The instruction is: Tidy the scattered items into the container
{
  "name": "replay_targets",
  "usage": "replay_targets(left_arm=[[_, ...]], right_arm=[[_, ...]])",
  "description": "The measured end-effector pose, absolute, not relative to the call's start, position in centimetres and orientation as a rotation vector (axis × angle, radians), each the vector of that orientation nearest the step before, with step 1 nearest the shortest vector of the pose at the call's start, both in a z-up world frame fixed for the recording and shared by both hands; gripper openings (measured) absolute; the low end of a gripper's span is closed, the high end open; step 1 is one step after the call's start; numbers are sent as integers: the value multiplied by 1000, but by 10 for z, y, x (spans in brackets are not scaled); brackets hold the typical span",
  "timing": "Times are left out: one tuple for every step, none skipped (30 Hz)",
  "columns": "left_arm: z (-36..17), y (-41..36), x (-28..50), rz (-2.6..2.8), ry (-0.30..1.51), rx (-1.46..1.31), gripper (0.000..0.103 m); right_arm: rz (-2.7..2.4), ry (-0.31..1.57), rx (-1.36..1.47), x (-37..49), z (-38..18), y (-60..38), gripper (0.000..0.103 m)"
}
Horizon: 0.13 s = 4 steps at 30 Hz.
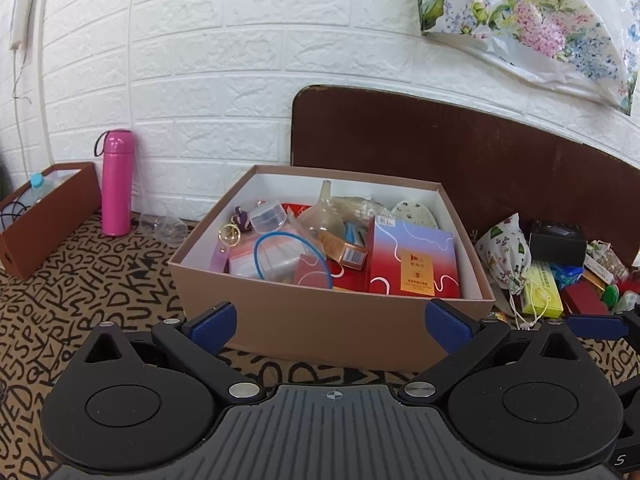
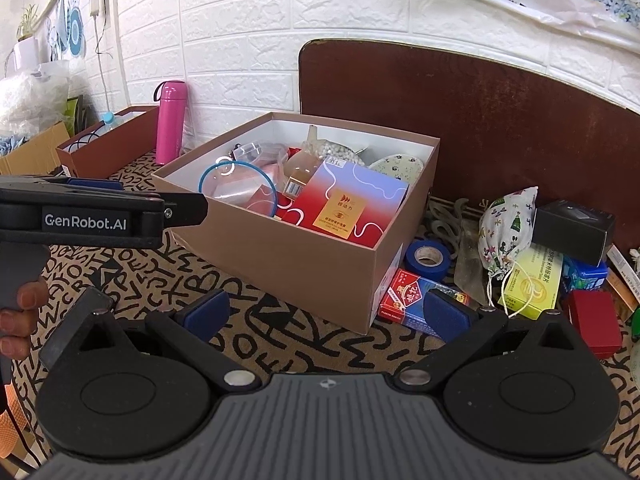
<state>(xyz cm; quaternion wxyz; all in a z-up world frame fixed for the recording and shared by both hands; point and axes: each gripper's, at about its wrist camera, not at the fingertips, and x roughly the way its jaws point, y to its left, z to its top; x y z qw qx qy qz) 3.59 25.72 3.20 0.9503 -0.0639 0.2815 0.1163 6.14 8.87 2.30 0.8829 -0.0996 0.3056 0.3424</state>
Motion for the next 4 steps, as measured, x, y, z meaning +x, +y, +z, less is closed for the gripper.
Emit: replay_targets(left_arm=[[31,257,37,234,577,-135,103],[31,258,38,231,583,-141,103],[30,258,38,229,587,-147,103],[30,258,39,226,588,-149,103]], right_arm=[[714,638,-209,62,22,89,103],[715,640,-211,62,22,89,102],[717,642,-212,62,21,90,102],[718,643,-212,62,21,89,102]])
